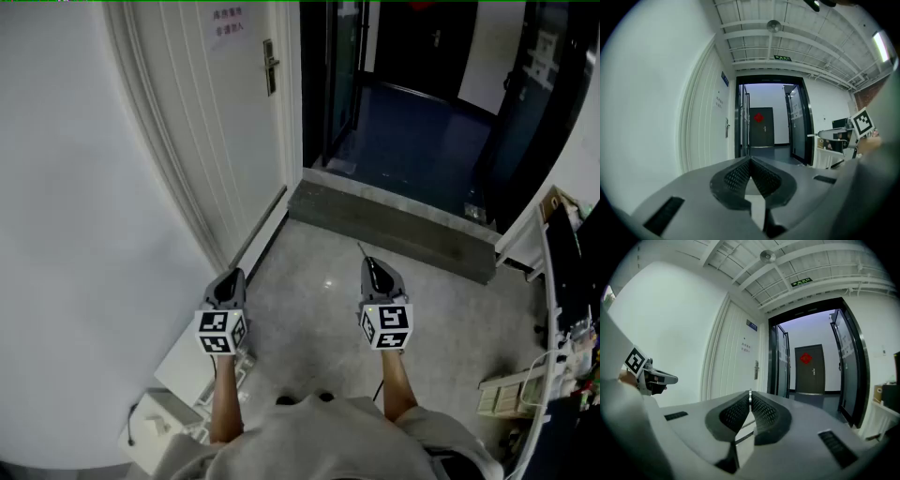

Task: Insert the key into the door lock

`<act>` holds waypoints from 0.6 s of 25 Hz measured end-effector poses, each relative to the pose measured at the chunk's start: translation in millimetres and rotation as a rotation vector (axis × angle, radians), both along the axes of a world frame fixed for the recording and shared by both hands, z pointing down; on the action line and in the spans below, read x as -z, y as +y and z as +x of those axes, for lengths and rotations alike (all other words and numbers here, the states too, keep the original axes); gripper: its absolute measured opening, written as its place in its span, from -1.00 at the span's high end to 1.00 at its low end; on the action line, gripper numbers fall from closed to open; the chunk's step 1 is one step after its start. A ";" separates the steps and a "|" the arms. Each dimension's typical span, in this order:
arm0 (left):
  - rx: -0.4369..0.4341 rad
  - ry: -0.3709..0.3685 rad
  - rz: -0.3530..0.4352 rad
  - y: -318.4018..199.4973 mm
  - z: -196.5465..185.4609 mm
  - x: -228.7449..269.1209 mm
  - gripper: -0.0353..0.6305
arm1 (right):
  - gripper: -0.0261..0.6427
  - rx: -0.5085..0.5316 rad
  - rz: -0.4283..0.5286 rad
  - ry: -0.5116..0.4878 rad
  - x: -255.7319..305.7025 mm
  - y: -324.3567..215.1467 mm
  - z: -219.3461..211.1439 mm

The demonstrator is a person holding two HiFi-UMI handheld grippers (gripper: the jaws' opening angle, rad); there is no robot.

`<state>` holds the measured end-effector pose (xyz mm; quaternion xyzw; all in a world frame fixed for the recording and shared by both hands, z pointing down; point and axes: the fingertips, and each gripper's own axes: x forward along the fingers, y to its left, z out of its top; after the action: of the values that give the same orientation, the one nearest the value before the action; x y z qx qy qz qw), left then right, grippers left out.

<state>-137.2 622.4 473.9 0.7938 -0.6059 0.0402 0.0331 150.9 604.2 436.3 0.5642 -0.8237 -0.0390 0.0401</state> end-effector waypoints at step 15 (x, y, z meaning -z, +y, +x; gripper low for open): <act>-0.009 -0.010 -0.013 0.2 38.1 -1.5 0.84 | 0.83 0.014 -0.002 -0.014 -2.7 -4.8 29.3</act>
<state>-99.0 622.7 475.4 0.7960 -0.6024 0.0484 0.0352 180.1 599.4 439.0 0.5586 -0.8280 -0.0348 0.0346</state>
